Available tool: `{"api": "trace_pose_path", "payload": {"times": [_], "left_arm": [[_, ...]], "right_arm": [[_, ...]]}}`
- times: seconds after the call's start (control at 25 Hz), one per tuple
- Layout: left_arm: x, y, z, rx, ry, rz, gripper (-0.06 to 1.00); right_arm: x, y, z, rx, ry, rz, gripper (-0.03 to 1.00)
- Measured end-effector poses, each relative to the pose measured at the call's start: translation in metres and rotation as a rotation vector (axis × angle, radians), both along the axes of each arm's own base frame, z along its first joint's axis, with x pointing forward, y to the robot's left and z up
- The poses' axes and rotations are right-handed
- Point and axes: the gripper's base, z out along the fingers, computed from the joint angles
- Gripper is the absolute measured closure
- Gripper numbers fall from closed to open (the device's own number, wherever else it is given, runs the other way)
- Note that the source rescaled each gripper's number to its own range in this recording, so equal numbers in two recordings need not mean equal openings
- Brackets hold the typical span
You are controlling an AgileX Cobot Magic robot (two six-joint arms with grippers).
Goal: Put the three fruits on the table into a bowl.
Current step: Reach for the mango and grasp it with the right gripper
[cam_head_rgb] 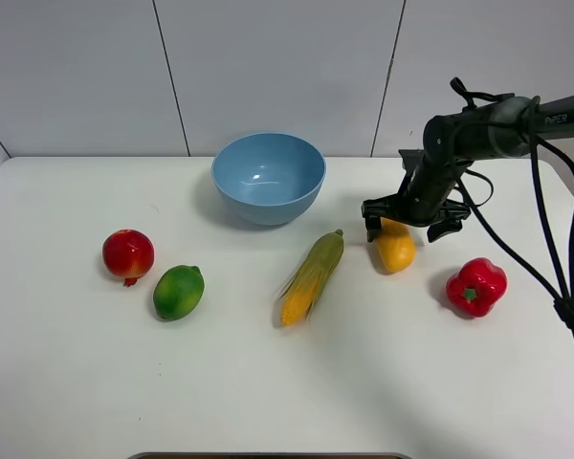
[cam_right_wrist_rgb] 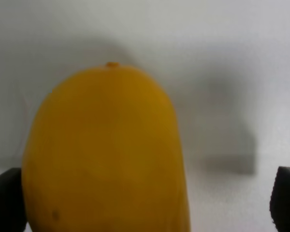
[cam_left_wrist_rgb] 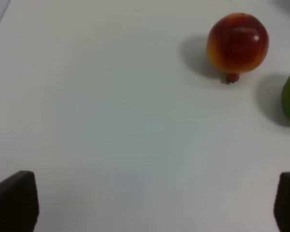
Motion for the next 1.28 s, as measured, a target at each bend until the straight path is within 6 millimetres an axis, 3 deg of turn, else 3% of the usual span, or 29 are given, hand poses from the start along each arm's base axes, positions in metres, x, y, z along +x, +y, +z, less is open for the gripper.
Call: {"api": "trace_pose_path", "payload": {"times": [0.2, 0.92, 1.0, 1.04, 1.12, 1.16, 1.28], "left_arm": [[0.0, 0.0, 0.0, 0.0, 0.0, 0.0, -0.06], [0.0, 0.0, 0.0, 0.0, 0.0, 0.0, -0.06], [0.0, 0.0, 0.0, 0.0, 0.0, 0.0, -0.06], [0.0, 0.0, 0.0, 0.0, 0.0, 0.0, -0.06], [0.0, 0.0, 0.0, 0.0, 0.0, 0.0, -0.06], [0.0, 0.0, 0.0, 0.0, 0.0, 0.0, -0.06], [0.0, 0.0, 0.0, 0.0, 0.0, 0.0, -0.06]], "right_arm": [[0.0, 0.0, -0.013, -0.005, 0.03, -0.001, -0.03], [0.0, 0.001, -0.017, -0.01, 0.034, 0.01, -0.02], [0.0, 0.0, -0.017, -0.015, 0.033, 0.014, 0.15], [0.0, 0.0, -0.017, -0.015, 0.031, 0.014, 0.35], [0.001, 0.0, -0.017, -0.014, 0.029, 0.014, 0.97], [0.0, 0.001, -0.017, -0.01, 0.03, 0.011, 0.91], [0.001, 0.001, -0.017, -0.01, 0.029, 0.011, 0.93]]}}
